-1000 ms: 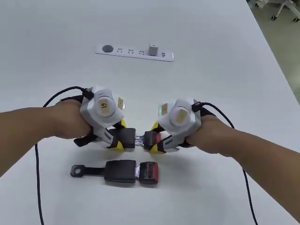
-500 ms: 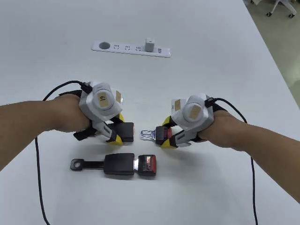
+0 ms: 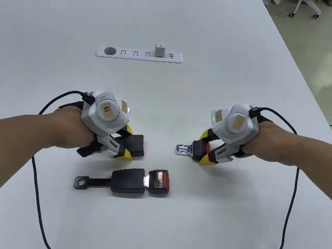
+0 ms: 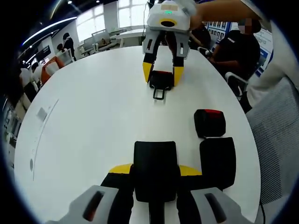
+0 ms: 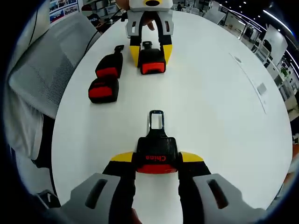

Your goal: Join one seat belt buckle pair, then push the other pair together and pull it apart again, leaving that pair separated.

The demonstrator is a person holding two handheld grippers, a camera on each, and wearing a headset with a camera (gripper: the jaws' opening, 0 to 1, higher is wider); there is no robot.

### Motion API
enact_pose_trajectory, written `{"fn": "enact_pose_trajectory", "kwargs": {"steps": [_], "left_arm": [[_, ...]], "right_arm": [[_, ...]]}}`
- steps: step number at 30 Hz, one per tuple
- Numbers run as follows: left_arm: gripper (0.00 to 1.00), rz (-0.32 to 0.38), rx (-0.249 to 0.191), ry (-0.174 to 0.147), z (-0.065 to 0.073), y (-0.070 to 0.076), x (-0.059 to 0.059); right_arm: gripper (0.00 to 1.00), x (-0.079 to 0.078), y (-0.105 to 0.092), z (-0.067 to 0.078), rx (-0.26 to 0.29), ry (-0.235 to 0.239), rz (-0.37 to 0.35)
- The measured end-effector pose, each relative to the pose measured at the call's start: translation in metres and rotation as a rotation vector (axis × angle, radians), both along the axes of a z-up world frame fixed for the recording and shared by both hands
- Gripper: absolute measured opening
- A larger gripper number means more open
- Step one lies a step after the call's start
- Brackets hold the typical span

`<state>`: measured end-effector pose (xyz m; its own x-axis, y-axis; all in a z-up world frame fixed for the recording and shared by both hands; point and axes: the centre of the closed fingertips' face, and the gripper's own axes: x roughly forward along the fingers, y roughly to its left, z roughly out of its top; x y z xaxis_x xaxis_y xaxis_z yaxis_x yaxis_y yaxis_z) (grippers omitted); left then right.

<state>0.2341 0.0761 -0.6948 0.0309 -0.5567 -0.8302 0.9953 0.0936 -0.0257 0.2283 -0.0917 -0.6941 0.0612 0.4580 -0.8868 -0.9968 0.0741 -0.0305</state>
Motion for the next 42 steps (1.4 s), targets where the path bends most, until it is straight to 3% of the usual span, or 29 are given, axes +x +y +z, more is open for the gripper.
{"fn": "enact_pose_trajectory", "kwargs": {"steps": [2, 12, 17, 18, 20, 24, 28, 31, 32, 35, 38, 40, 42], "left_arm": [[0.35, 0.002, 0.001, 0.000, -0.001, 0.002, 0.003], [0.36, 0.024, 0.009, -0.003, -0.004, 0.001, 0.003], [0.36, 0.058, 0.009, -0.004, -0.002, 0.001, 0.001], [0.36, 0.061, 0.013, 0.000, 0.000, 0.000, -0.003], [0.38, 0.074, 0.011, 0.008, 0.007, 0.002, -0.005], [0.41, 0.086, -0.014, -0.020, 0.028, 0.005, -0.008], [0.45, 0.141, -0.048, -0.030, 0.042, 0.017, -0.015], [0.47, 0.172, -0.101, -0.022, 0.058, 0.024, -0.029], [0.48, 0.193, -0.110, -0.041, 0.059, 0.033, -0.028], [0.52, 0.252, -0.127, -0.042, 0.063, 0.053, -0.035], [0.53, 0.322, -0.152, -0.019, 0.070, 0.068, -0.049], [0.55, 0.344, -0.191, -0.042, 0.082, 0.072, -0.060], [0.59, 0.419, -0.223, -0.042, 0.080, 0.090, -0.063]], "right_arm": [[0.34, 0.001, -0.001, 0.003, 0.000, -0.018, -0.010], [0.35, 0.003, -0.001, -0.001, -0.010, -0.015, -0.032], [0.36, 0.003, 0.002, 0.002, 0.003, -0.034, -0.058], [0.39, 0.006, 0.003, 0.005, 0.010, -0.054, -0.078], [0.44, 0.005, 0.004, 0.014, 0.033, -0.049, -0.128], [0.44, 0.002, 0.010, 0.029, 0.088, -0.057, -0.156], [0.45, -0.005, 0.016, 0.043, 0.134, -0.069, -0.196], [0.50, -0.016, 0.020, 0.051, 0.180, -0.041, -0.254], [0.53, -0.019, 0.018, 0.052, 0.173, -0.061, -0.253], [0.57, -0.033, 0.017, 0.054, 0.187, -0.057, -0.267], [0.59, -0.046, 0.015, 0.057, 0.210, -0.052, -0.293], [0.63, -0.051, 0.011, 0.057, 0.239, -0.029, -0.361], [0.65, -0.055, 0.004, 0.056, 0.226, -0.053, -0.365]]}}
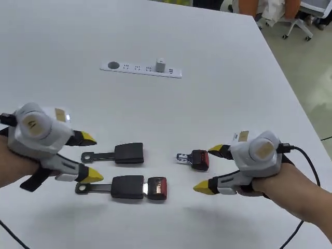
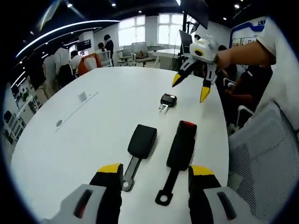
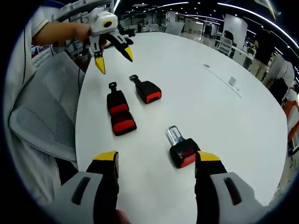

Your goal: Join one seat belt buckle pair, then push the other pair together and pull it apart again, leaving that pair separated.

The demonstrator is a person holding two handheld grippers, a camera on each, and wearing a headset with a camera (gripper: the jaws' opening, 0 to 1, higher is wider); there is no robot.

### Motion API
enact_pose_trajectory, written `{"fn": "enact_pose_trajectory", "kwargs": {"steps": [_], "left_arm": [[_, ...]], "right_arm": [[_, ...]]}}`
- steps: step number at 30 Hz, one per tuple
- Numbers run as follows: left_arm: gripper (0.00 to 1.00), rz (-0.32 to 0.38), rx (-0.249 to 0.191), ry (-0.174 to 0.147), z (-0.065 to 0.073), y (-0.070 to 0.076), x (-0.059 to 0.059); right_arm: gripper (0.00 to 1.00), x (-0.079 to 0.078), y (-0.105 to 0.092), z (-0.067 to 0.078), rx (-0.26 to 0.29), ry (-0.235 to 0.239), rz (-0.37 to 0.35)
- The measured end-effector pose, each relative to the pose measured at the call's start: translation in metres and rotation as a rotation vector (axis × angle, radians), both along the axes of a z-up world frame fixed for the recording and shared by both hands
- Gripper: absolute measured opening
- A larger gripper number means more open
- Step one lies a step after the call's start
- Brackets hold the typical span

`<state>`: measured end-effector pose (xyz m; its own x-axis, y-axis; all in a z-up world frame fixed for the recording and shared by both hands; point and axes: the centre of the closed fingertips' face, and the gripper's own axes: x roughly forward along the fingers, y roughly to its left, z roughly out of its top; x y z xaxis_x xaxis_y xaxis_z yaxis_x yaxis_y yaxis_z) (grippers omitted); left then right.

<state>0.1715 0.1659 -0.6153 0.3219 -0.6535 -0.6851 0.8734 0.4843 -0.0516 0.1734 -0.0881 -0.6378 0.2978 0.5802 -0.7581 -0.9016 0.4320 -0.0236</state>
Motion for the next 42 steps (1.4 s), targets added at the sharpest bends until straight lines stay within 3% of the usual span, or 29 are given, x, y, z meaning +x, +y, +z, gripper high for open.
{"fn": "enact_pose_trajectory", "kwargs": {"steps": [2, 4, 5, 12, 14, 15, 24, 27, 29, 30, 34, 36, 42], "left_arm": [[0.64, 0.025, 0.001, -0.007, 0.005, 0.009, -0.013], [0.65, 0.069, 0.003, 0.029, 0.002, 0.021, -0.020], [0.66, 0.092, 0.001, 0.029, 0.002, 0.027, -0.022], [0.77, 0.164, -0.035, 0.006, 0.010, 0.043, -0.035], [0.83, 0.200, -0.016, -0.018, 0.007, 0.051, -0.034], [0.86, 0.208, -0.010, -0.011, 0.006, 0.053, -0.036], [0.97, 0.285, -0.036, -0.003, 0.018, 0.059, -0.054], [1.00, 0.319, -0.056, -0.003, 0.022, 0.060, -0.057], [1.00, 0.362, -0.061, 0.001, 0.013, 0.074, -0.053], [1.00, 0.367, -0.064, 0.001, 0.020, 0.068, -0.058], [1.00, 0.360, -0.081, 0.001, 0.021, 0.067, -0.063], [1.00, 0.353, -0.081, 0.000, 0.024, 0.062, -0.068], [1.00, 0.370, -0.085, -0.019, 0.027, 0.066, -0.070]], "right_arm": [[0.68, -0.009, -0.001, 0.005, 0.011, 0.002, -0.022], [0.68, -0.015, -0.006, 0.007, 0.021, 0.006, -0.041], [0.69, -0.017, -0.010, 0.009, 0.024, 0.007, -0.062], [0.75, -0.029, -0.024, 0.016, 0.058, 0.002, -0.162], [0.79, -0.029, -0.025, 0.016, 0.065, -0.015, -0.178], [0.83, -0.032, -0.023, 0.022, 0.058, -0.023, -0.183], [1.00, -0.043, -0.019, 0.032, 0.087, -0.050, -0.246], [1.00, -0.047, -0.018, 0.034, 0.109, -0.059, -0.267], [1.00, -0.050, -0.019, 0.033, 0.117, -0.067, -0.280], [1.00, -0.053, -0.018, 0.033, 0.122, -0.064, -0.285], [1.00, -0.059, -0.017, 0.035, 0.106, -0.085, -0.291], [1.00, -0.060, -0.016, 0.036, 0.130, -0.082, -0.315], [1.00, -0.057, -0.015, 0.040, 0.151, -0.099, -0.328]]}}
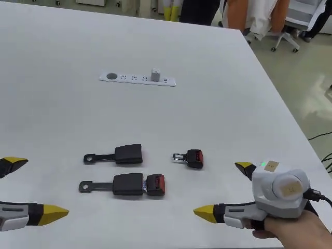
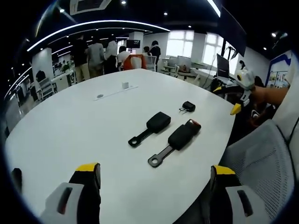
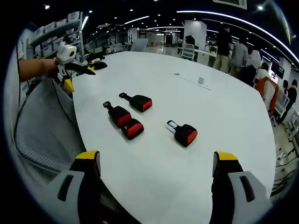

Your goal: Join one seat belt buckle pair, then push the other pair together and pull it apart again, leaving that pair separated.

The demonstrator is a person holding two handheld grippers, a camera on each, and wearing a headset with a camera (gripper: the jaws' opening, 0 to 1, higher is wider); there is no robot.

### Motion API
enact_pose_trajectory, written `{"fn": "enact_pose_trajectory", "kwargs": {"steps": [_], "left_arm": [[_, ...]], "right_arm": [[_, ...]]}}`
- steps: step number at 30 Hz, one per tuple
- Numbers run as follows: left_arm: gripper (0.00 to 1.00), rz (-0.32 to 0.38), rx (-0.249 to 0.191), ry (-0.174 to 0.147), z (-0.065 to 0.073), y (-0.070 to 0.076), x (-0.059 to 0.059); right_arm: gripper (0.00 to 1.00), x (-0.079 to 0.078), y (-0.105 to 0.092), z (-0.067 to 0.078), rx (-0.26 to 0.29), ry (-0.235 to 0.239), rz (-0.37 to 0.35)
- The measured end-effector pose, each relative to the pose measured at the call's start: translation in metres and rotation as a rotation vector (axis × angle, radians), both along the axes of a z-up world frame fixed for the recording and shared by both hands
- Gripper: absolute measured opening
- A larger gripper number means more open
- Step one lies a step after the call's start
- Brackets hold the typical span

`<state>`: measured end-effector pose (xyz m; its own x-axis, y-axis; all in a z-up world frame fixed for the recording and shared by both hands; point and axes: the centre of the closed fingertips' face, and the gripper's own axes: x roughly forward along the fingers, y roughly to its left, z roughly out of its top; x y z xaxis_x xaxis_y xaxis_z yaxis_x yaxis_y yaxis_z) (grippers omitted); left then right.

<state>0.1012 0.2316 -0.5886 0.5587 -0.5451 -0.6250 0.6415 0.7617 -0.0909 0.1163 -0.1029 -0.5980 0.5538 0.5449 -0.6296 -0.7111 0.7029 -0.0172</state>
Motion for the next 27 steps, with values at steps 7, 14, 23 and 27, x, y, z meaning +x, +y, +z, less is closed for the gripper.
{"fn": "enact_pose_trajectory", "kwargs": {"steps": [7, 14, 23, 27], "left_arm": [[1.00, 0.003, 0.005, 0.000, 0.000, -0.006, -0.008], [1.00, 0.006, 0.006, -0.009, 0.001, -0.006, -0.009], [1.00, -0.004, 0.014, -0.012, 0.000, -0.004, -0.010], [1.00, 0.001, 0.006, -0.016, 0.003, -0.005, -0.011]], "right_arm": [[1.00, 0.002, 0.008, 0.011, 0.011, -0.022, 0.009], [1.00, 0.002, 0.009, 0.014, 0.019, -0.038, 0.012], [1.00, -0.006, 0.009, 0.014, 0.025, -0.035, 0.007], [1.00, -0.008, 0.012, 0.015, 0.024, -0.033, 0.015]]}}
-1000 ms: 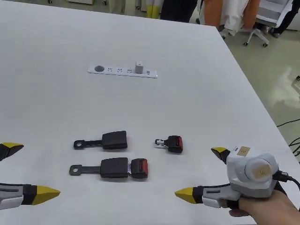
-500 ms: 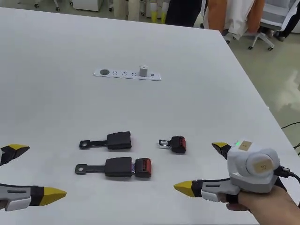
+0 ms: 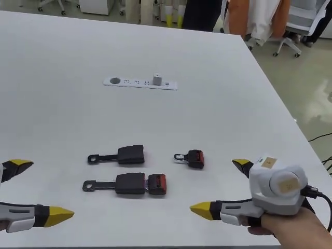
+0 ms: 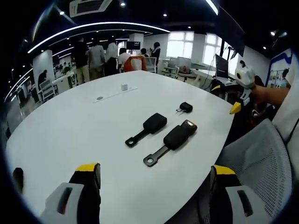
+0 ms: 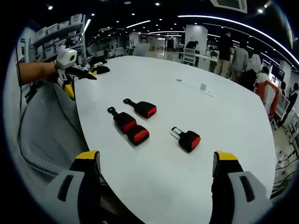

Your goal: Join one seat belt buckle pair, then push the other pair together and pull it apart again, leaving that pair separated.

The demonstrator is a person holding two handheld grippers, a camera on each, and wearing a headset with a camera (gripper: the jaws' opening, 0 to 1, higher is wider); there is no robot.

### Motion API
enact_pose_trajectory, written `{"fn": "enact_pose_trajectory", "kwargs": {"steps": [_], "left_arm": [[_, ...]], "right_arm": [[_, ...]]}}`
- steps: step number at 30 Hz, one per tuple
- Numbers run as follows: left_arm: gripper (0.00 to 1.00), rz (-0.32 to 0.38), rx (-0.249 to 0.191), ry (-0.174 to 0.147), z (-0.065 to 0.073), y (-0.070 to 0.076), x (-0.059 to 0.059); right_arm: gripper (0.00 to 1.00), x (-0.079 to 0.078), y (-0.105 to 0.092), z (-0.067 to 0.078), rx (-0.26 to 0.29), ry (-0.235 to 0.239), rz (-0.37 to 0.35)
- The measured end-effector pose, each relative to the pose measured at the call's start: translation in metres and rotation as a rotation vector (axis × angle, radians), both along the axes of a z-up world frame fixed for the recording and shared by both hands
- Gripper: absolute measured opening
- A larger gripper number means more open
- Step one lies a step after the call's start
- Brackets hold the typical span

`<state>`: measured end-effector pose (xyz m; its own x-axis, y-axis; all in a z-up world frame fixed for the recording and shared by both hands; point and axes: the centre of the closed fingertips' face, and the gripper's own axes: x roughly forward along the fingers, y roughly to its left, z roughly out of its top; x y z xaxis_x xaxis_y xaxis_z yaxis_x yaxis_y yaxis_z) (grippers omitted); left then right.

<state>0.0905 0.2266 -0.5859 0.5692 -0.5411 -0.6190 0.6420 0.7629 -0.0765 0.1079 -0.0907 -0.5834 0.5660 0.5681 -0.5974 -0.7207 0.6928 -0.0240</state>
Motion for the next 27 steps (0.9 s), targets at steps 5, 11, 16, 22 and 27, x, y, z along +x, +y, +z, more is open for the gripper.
{"fn": "enact_pose_trajectory", "kwargs": {"steps": [5, 11, 16, 22, 27], "left_arm": [[1.00, 0.001, 0.003, -0.001, 0.0003, -0.0013, -0.0032], [1.00, 0.007, 0.004, 0.003, 0.0010, -0.0018, -0.0052], [1.00, 0.003, 0.008, 0.004, 0.0016, -0.0040, -0.0051], [1.00, -0.001, 0.006, 0.003, 0.0024, -0.0046, -0.0032], [1.00, -0.001, 0.007, 0.003, 0.0031, -0.0057, -0.0019]], "right_arm": [[1.00, 0.0009, 0.0020, 0.0034, 0.007, -0.005, -0.002], [1.00, 0.0010, 0.0039, 0.0034, 0.008, 0.000, 0.002], [1.00, 0.0019, -0.0002, 0.0026, 0.008, 0.002, -0.005], [1.00, 0.0014, -0.0042, 0.0000, 0.006, 0.003, -0.011], [1.00, -0.0011, -0.0054, -0.0007, 0.011, 0.006, -0.018]]}}
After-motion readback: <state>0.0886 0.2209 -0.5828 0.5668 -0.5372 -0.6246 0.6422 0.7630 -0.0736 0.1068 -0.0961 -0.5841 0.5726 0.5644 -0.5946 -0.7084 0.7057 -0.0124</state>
